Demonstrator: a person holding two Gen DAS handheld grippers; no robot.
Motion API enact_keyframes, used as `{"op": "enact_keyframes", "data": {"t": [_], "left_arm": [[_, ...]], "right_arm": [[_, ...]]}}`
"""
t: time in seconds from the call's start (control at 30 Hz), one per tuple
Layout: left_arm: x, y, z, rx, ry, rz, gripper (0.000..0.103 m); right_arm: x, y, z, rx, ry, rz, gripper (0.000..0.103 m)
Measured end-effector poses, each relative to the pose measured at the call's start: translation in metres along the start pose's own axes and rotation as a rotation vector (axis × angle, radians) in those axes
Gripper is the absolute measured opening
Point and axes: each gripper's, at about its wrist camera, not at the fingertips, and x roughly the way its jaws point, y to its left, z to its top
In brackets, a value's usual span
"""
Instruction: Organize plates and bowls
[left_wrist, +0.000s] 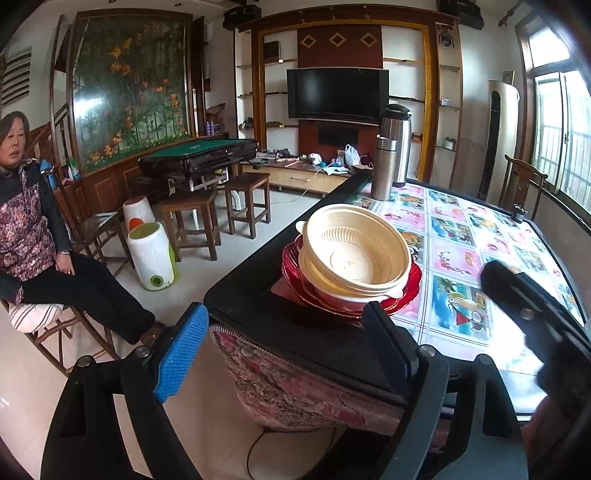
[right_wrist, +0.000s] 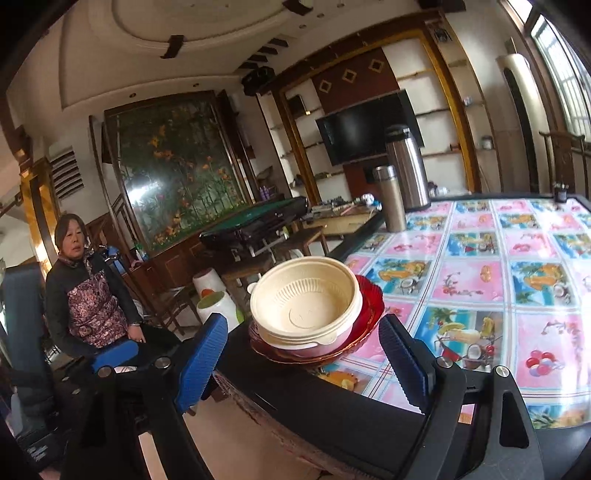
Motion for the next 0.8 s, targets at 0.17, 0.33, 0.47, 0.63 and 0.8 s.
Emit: {"op": "enact_keyframes", "data": {"t": [0.17, 0.33, 0.47, 0.63, 0.8], "left_arm": [[0.0, 0.007, -0.003, -0.036, 0.019, 0.005, 0.086], [-0.006, 0.009, -0.005, -0.049, 0.012, 0.0, 0.086], [-0.006, 0.012, -0.004, -0.063, 0.021, -0.016, 0.087], [-0.005, 0.013, -0.002, -0.069, 0.028, -0.007, 0.092], [-0.003, 0.015, 0.0, -0.067, 0.028, 0.003, 0.092]], "right_arm": [[-0.015, 0.007, -0.001, -0.017, -0.022, 0.002, 0.087], [-0.017, 0.013, -0.001, -0.023, -0.008, -0.002, 0.087], [-0.015, 0.013, -0.001, -0.026, 0.0, -0.01, 0.087], [-0.015, 0.015, -0.002, -0.03, -0.009, -0.008, 0.087], [-0.012, 0.014, -0.002, -0.027, -0.006, -0.008, 0.087]]}}
